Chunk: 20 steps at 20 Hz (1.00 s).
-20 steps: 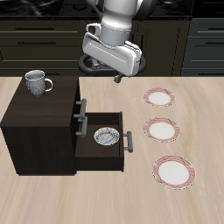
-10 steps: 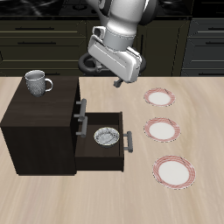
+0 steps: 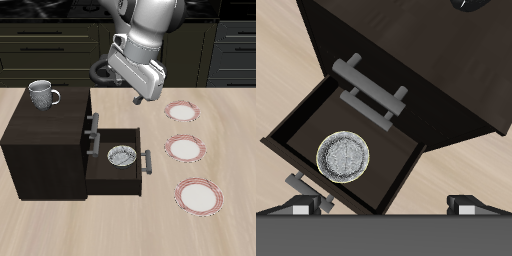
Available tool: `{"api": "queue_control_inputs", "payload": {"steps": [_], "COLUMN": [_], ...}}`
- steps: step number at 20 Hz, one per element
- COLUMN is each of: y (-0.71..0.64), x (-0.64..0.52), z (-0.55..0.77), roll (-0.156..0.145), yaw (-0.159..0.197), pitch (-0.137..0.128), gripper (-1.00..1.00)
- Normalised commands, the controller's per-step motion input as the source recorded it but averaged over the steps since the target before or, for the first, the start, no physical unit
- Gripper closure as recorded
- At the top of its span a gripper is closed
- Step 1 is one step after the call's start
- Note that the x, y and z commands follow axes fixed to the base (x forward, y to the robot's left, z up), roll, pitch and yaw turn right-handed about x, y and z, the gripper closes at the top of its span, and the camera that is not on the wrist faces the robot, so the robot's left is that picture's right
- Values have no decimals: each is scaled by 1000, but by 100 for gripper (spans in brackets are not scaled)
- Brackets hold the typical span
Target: Place the bowl on the farthest plate relative to the robot
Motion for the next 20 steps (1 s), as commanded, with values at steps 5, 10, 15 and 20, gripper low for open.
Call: {"api": "queue_control_inputs", "payload": {"steps": [5,10,15,20], "y": [-83,-21,128,88], "x": [71,28,54,36], "z": [-124,-58,-156,-101], "roll": [25,-9,34,30], "yaw": [-150,-114,-144,-44], "pitch": [39,15,25,-5], "gripper": [-100,-100,-100,-100]}}
